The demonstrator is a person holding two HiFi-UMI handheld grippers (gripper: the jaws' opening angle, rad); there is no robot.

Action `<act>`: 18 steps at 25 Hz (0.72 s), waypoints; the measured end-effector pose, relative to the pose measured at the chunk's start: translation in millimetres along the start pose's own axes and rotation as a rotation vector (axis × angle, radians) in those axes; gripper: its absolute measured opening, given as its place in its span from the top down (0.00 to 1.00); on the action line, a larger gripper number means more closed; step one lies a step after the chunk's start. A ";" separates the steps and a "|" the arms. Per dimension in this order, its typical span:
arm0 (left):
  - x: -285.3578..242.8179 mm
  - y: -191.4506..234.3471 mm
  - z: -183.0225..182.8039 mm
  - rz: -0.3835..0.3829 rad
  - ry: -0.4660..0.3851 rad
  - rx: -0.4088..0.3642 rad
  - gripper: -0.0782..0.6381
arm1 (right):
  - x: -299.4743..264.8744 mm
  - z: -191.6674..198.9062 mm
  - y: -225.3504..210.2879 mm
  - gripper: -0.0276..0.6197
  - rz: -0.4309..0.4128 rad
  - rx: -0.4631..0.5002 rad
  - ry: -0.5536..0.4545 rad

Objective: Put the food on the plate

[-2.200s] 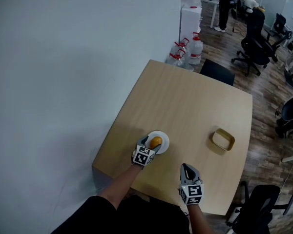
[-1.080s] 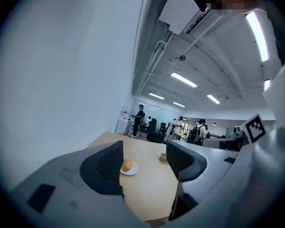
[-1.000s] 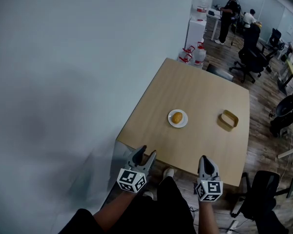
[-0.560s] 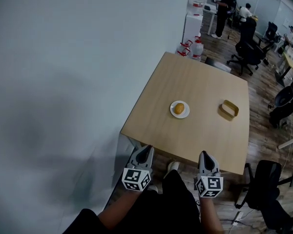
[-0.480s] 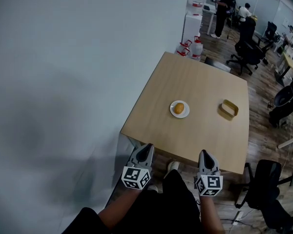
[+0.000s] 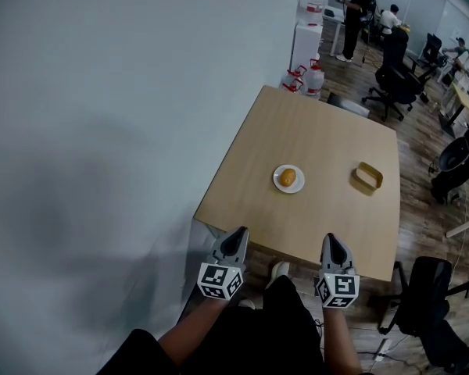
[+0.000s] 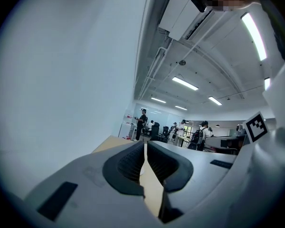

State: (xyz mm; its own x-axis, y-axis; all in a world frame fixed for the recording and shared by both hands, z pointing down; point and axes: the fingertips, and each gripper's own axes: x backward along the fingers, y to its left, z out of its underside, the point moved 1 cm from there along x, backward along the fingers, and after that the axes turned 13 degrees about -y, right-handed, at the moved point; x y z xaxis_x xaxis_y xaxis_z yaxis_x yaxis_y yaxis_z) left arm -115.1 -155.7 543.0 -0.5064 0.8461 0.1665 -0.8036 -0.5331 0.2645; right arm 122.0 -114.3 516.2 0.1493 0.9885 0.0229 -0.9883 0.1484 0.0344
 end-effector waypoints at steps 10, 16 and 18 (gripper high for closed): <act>-20.9 13.7 -1.5 0.008 -0.007 0.002 0.85 | -19.5 8.2 1.3 0.87 -0.004 -0.003 0.017; -28.9 16.3 3.0 0.009 0.005 0.001 0.85 | -22.4 11.6 -2.9 0.86 -0.004 -0.006 0.021; -32.4 16.1 3.9 0.010 0.009 0.002 0.85 | -23.7 12.1 -5.2 0.86 -0.002 -0.008 0.022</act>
State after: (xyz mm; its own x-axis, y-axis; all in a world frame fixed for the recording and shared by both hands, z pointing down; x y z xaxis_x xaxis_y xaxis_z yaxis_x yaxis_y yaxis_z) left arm -110.4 -191.7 545.6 -0.5168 0.8409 0.1607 -0.7982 -0.5411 0.2647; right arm 123.9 -138.9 527.6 0.1504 0.9886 0.0011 -0.9883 0.1503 0.0265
